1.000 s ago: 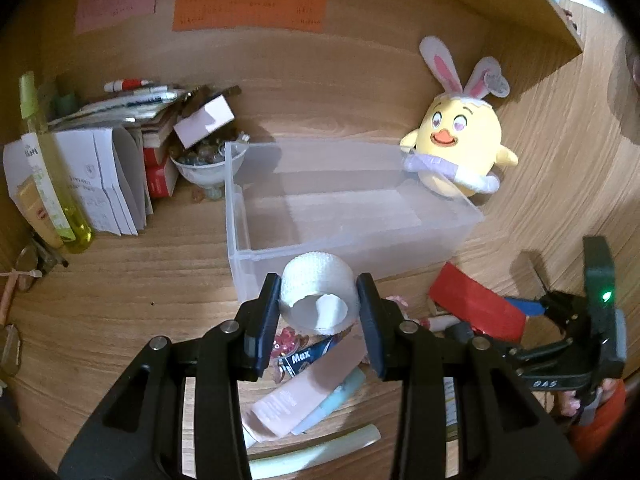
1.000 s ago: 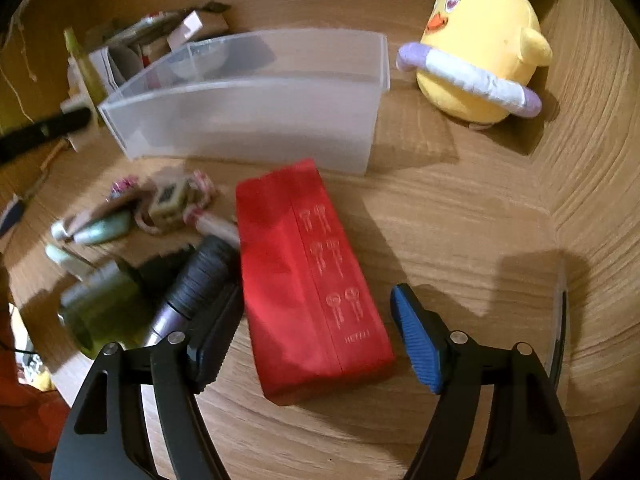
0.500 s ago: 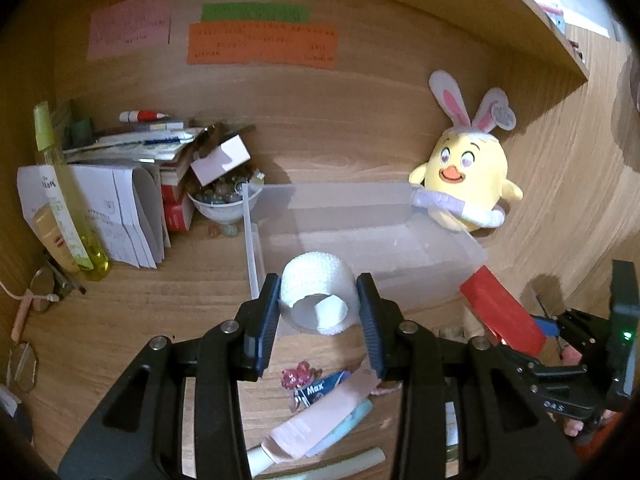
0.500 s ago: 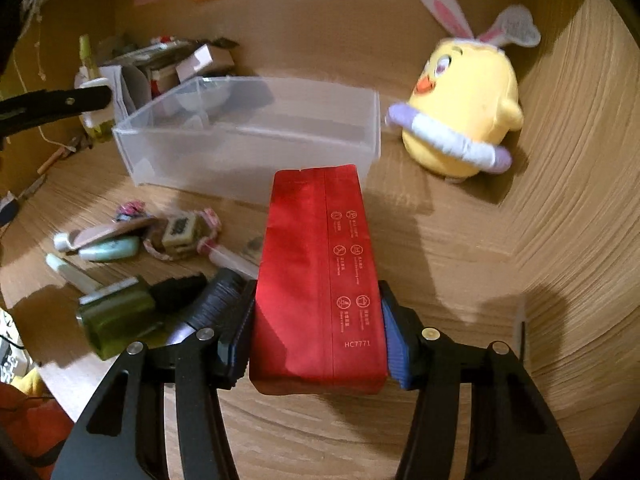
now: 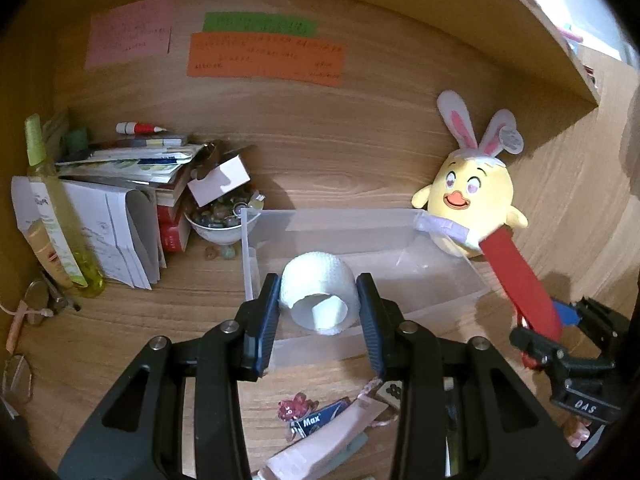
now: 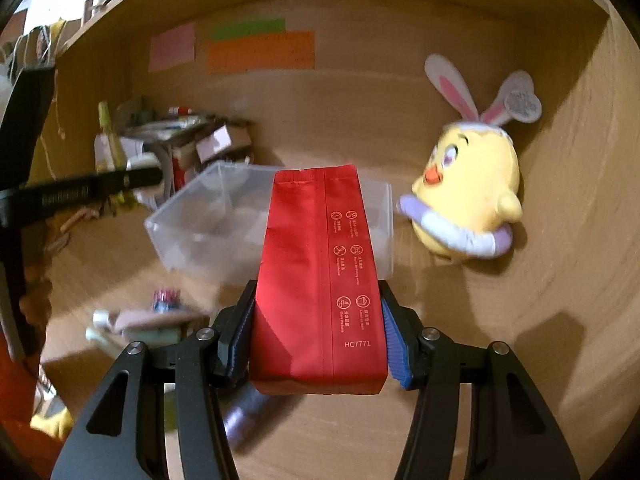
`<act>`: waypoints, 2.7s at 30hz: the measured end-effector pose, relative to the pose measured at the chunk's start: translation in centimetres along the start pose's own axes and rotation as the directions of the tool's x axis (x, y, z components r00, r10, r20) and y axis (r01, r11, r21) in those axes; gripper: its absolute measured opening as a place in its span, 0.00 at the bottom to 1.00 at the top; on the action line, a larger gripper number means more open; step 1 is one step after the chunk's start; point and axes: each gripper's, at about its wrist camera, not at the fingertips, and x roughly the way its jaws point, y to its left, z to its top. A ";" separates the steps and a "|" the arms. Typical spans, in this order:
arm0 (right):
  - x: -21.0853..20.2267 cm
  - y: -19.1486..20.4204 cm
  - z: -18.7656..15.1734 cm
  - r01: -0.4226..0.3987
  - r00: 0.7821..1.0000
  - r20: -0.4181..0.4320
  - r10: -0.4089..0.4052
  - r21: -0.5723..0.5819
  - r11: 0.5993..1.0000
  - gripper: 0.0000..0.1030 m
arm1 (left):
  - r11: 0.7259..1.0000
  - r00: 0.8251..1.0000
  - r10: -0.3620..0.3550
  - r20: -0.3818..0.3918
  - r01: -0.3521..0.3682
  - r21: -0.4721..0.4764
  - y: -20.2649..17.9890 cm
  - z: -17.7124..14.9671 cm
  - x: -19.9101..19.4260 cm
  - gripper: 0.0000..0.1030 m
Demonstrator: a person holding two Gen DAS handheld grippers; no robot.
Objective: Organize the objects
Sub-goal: 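Carry the red pouch and tape roll into the clear box and release both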
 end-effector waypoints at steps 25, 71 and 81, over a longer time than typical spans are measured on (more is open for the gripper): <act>6.2 -0.7 7.6 -0.018 0.999 0.028 0.018 -0.005 1.000 0.50 | 0.999 0.997 0.040 -0.069 -0.041 -0.008 0.5 2.6 5.1 0.37; 15.1 -0.1 4.8 -0.006 0.981 -0.194 0.007 0.004 1.000 0.50 | 0.992 0.979 0.092 -0.183 -0.074 0.102 -0.8 0.5 11.1 0.53; 14.7 -0.3 5.0 -0.013 0.981 -0.195 0.017 0.023 1.000 0.63 | 0.994 0.985 0.072 -0.155 -0.057 0.097 -0.8 1.0 9.7 0.64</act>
